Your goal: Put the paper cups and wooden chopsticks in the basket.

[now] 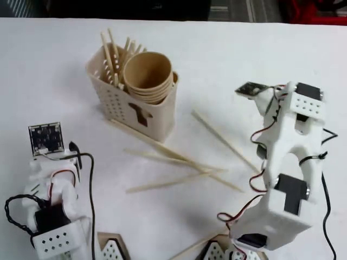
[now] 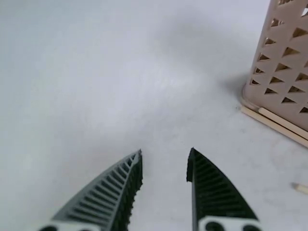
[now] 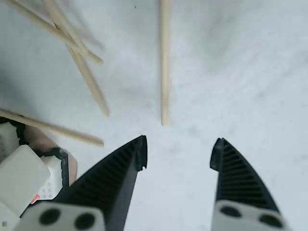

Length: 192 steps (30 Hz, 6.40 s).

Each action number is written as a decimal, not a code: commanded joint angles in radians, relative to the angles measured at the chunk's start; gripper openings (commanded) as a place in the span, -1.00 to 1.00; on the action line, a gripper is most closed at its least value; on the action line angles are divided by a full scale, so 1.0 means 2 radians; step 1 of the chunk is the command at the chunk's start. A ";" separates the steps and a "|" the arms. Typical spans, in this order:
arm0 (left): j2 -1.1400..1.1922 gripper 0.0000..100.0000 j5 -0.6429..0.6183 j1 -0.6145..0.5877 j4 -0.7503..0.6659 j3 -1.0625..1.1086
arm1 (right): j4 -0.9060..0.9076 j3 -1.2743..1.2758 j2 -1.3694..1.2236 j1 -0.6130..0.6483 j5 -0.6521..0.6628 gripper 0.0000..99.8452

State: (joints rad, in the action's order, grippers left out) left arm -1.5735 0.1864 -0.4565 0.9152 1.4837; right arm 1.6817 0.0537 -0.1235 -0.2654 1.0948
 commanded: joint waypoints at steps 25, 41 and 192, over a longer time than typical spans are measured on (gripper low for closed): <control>-0.009 -0.67 0.005 -0.002 -0.013 -0.002 | -0.225 0.331 0.198 0.279 -0.083 -0.53; -0.009 -0.67 0.005 -0.003 -0.012 -0.002 | -0.316 0.342 0.060 0.306 -0.021 -0.51; -0.009 -0.68 0.021 -0.003 -0.015 -0.002 | -0.460 -0.133 0.133 0.575 -0.423 -0.96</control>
State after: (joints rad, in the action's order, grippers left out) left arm -1.5796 0.2232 -0.4580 0.9152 1.4853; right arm 0.8715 -0.2041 0.2064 0.8608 0.2493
